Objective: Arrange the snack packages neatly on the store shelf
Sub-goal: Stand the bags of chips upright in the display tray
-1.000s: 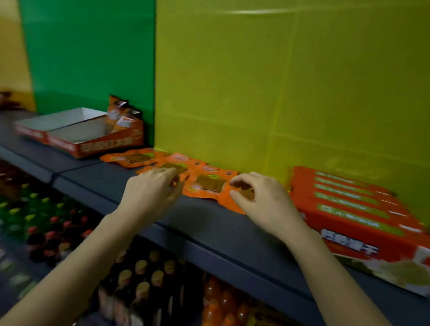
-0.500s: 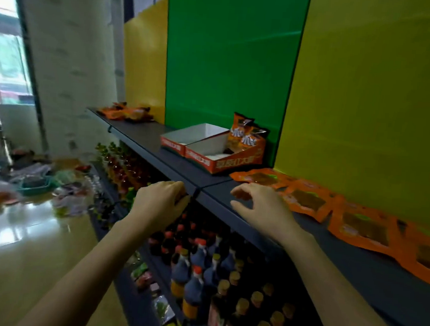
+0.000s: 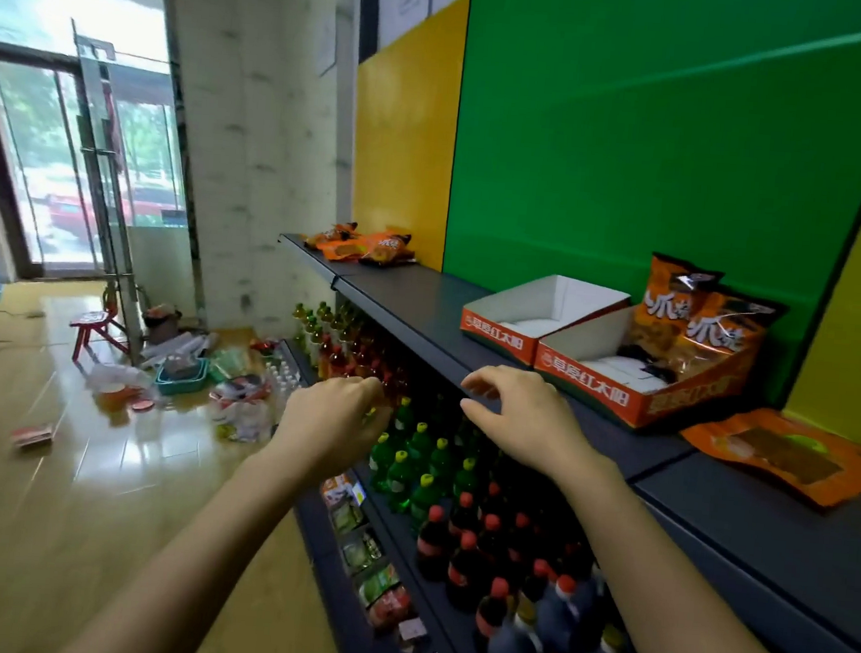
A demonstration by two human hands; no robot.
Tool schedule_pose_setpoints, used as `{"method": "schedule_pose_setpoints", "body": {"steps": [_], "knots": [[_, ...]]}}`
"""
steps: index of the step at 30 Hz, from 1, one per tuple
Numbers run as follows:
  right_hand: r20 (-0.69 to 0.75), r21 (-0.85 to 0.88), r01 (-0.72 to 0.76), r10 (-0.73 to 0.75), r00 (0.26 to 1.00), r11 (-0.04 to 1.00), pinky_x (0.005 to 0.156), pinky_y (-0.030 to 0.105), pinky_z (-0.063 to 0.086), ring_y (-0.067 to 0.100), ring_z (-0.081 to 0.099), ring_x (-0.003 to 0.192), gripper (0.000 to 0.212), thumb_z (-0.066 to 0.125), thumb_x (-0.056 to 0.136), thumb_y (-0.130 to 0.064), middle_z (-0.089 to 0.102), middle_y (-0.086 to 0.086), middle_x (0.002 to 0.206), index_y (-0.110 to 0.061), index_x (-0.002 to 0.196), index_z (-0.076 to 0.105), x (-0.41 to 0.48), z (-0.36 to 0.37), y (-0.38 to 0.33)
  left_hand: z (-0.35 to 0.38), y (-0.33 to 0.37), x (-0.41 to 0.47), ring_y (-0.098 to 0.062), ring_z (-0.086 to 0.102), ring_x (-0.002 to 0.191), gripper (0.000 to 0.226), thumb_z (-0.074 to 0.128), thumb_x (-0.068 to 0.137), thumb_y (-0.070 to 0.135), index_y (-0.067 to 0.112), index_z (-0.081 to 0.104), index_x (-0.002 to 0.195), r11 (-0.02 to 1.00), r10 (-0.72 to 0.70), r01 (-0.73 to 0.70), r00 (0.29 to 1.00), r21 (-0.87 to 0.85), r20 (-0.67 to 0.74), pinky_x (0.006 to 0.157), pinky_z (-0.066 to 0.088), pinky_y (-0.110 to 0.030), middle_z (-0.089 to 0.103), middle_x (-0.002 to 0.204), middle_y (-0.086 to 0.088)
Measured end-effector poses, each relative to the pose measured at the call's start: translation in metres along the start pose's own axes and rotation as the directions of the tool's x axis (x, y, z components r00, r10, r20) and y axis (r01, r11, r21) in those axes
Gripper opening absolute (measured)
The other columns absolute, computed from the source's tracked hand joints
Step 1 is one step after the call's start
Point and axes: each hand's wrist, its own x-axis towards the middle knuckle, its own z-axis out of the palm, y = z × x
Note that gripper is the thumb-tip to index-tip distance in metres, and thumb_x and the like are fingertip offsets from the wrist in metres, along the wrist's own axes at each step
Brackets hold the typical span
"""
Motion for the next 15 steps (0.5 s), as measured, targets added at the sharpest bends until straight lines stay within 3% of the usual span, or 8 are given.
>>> {"method": "schedule_pose_setpoints", "body": {"steps": [15], "knots": [[-0.016, 0.16, 0.026, -0.024, 1.0, 0.987, 0.089, 0.033, 0.046, 0.017, 0.057, 0.111, 0.03, 0.053, 0.09, -0.04, 0.062, -0.008, 0.121, -0.03, 0.117, 0.059, 0.241, 0.11, -0.029, 0.077, -0.163, 0.168, -0.018, 0.061, 0.097, 0.033, 0.039, 0.095, 0.046, 0.022, 0.058, 0.106, 0.992, -0.113, 0.114, 0.993, 0.046, -0.028, 0.073, 0.052, -0.035, 0.065, 0.107, 0.004]]}}
